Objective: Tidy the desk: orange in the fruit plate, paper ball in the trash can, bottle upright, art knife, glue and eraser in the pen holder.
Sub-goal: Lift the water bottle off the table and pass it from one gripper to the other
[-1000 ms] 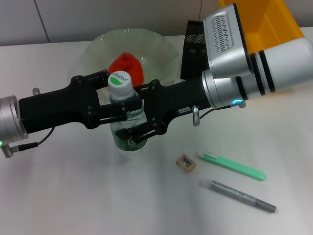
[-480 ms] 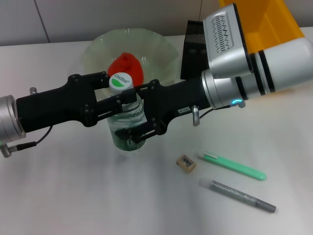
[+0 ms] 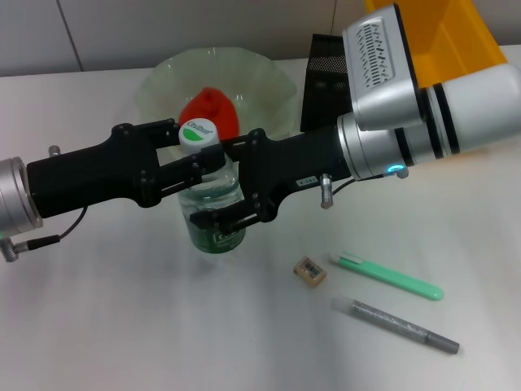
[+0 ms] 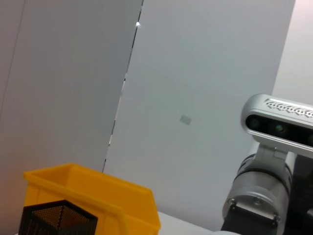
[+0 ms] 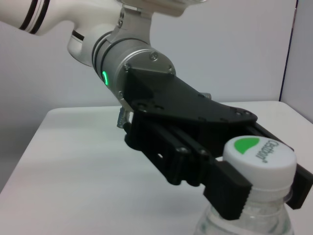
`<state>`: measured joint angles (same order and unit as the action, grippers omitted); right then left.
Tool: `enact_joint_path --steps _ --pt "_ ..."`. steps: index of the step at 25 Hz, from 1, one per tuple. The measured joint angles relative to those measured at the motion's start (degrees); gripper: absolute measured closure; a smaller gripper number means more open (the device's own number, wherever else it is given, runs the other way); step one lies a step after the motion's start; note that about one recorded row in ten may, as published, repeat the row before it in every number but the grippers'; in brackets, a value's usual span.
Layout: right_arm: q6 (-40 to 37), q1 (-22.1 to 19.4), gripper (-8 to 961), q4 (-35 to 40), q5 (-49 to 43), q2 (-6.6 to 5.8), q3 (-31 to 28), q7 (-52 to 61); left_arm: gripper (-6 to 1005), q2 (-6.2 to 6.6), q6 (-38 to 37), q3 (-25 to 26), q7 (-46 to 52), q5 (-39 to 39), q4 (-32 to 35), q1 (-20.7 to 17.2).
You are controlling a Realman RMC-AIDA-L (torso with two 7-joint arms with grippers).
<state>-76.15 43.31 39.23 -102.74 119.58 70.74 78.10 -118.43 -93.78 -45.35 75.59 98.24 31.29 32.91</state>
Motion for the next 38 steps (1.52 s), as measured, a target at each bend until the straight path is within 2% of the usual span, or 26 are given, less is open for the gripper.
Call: enact_joint_path --steps 19,38 --pt "-0.5 -0.8 187 1.1 0.9 0.04 0.0 -0.2 553 0.14 0.5 -0.1 1.0 0.5 0.5 0.4" --pt "-2.1 -3.2 187 6.5 2.6 -0.09 0.0 2.6 555 0.14 0.8 -0.1 1.7 0.5 0.5 0.5"
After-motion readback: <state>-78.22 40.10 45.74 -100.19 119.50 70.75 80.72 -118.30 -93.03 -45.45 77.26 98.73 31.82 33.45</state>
